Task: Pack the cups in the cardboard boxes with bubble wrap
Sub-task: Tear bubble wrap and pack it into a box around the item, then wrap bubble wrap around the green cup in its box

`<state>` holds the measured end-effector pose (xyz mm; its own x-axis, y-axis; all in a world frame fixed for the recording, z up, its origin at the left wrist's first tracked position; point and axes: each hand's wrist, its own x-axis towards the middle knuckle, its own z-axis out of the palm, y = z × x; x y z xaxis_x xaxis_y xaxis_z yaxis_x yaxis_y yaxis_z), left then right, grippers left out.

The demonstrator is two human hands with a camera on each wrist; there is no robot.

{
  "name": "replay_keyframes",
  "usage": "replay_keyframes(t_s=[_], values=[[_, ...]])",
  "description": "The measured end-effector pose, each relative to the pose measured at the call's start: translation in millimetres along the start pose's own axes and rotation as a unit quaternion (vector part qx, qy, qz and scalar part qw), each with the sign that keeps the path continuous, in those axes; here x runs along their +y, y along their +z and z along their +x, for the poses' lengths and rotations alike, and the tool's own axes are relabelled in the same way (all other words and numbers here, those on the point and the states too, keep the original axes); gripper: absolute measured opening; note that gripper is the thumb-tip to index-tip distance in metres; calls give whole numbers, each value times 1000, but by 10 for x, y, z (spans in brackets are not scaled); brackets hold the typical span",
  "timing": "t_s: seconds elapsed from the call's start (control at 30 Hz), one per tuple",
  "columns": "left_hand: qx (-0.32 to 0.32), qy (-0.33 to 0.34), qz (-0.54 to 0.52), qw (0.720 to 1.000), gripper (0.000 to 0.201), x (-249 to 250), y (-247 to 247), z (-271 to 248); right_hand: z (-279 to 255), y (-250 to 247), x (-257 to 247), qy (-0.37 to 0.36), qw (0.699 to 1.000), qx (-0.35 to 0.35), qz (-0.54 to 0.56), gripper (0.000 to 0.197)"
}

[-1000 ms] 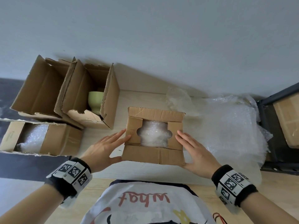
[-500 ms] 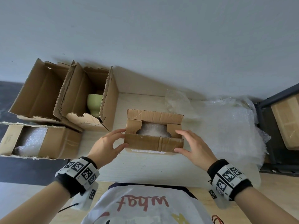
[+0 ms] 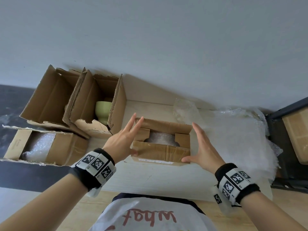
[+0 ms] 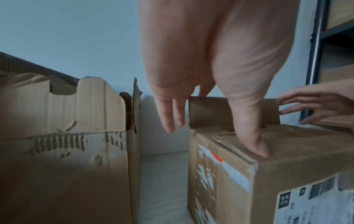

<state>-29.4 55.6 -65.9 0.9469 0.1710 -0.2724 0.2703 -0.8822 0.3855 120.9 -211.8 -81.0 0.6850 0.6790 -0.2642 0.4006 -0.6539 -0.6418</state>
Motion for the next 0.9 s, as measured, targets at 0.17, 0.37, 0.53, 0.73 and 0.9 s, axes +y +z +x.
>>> replay_keyframes(t_s=[0.17,0.37,0.53,0.73,0.9], values=[[34,2,-16,999,102,-42,89,-137,-142,49,40,-42,999,27,-16,83],[-33,-38,-34,998,59,-41,197,-296,-290,109,61,17,999,-25,22,55],[-33,-89,-195,976,60,47,298,-364,-254,172,13,95,977,-65,179,47],[14,-148,-316,937,54,-5,316,-276,-74,189,-83,88,978,-89,169,80],[43,-171,-324,929,56,-103,159,29,332,175,-271,69,973,-78,207,86]])
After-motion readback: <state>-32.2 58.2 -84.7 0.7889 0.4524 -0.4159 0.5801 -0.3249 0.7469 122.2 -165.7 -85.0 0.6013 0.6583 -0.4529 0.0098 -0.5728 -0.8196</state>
